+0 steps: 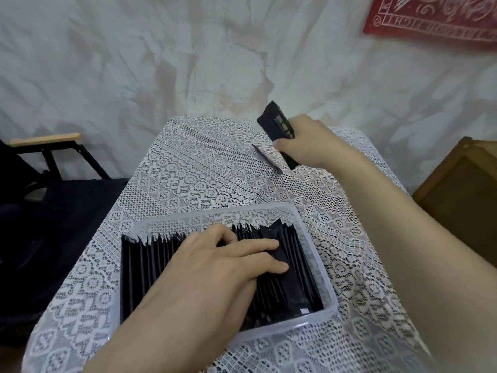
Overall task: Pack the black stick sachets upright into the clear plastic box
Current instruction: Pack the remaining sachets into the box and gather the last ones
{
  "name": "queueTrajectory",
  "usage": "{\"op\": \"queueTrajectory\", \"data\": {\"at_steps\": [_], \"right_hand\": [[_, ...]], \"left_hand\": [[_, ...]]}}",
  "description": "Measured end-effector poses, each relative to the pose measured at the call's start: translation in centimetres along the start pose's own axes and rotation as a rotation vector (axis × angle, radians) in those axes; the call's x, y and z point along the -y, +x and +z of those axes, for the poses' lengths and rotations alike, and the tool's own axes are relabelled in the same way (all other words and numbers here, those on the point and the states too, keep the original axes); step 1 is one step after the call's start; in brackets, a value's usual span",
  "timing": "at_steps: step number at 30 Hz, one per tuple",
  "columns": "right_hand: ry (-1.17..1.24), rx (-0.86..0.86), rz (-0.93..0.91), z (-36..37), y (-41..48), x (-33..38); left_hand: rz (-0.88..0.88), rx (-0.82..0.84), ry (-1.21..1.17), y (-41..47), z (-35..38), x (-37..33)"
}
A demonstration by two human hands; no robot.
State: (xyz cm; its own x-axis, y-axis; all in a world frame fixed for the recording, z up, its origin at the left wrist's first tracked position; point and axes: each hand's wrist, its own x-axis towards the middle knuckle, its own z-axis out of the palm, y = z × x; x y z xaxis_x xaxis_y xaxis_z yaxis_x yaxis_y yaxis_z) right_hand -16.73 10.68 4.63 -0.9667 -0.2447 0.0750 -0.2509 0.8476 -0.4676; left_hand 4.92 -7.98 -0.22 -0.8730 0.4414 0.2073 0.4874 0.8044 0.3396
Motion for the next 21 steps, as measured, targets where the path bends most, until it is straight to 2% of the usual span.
{"op": "queueTrajectory", "data": {"at_steps": [6,17,21], "right_hand": [[0.143,0.154,0.115,1.3,-1.0,-1.2],[0.234,0.046,0.212,5.0,3.0,-2.6],[0.212,-0.04,0.217,5.5,4.9,-2.6]], "left_hand": [[0.001,-0.019,-0.032,0.0,-0.7,-0.9],[0.01,-0.014,0.014,0.0,0.0,0.1],[0.117,-0.09,0.04,0.4,0.1,0.5]]}}
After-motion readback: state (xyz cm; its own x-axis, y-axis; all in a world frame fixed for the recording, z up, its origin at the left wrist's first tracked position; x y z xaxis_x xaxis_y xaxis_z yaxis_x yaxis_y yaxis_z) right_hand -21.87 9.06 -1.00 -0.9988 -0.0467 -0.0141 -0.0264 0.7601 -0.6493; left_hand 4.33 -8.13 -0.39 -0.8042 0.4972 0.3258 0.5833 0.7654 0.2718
